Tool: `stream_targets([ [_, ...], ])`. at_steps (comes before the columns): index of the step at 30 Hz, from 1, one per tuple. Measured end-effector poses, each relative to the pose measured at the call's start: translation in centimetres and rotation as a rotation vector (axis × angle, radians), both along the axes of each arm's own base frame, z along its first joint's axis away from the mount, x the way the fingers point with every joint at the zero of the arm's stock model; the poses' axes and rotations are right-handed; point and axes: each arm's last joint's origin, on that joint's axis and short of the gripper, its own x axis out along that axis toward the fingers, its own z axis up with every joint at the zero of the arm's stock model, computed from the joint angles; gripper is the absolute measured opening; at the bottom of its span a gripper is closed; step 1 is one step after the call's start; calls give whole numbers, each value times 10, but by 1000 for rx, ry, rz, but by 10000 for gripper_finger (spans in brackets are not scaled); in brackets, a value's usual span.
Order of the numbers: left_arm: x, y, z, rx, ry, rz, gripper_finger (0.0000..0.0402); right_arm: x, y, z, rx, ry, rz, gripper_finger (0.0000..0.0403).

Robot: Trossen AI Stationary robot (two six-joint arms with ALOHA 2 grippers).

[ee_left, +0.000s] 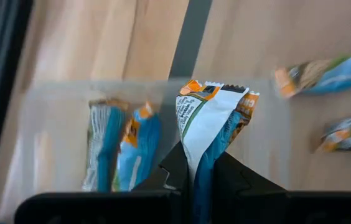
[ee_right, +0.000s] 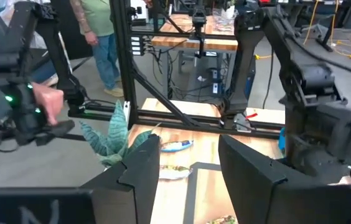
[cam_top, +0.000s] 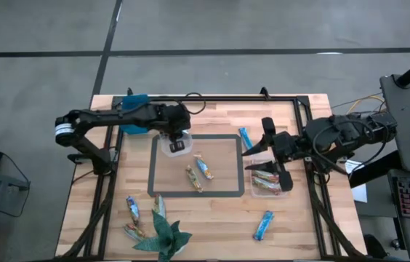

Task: Pick and place Granola Bars by type
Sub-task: Put the yellow granola bar into the left transparent bin

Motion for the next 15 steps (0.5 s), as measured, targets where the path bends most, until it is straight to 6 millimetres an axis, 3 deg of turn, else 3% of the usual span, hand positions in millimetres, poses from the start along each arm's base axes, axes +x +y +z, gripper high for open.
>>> stream_targets([
  [5, -6, 4, -23, -21, 3, 1, 15, 0, 0, 0, 5, 1, 0, 145],
  [15, -11, 21, -37, 1, -43, -16, 14, 0, 0, 0, 30, 4, -8, 139],
])
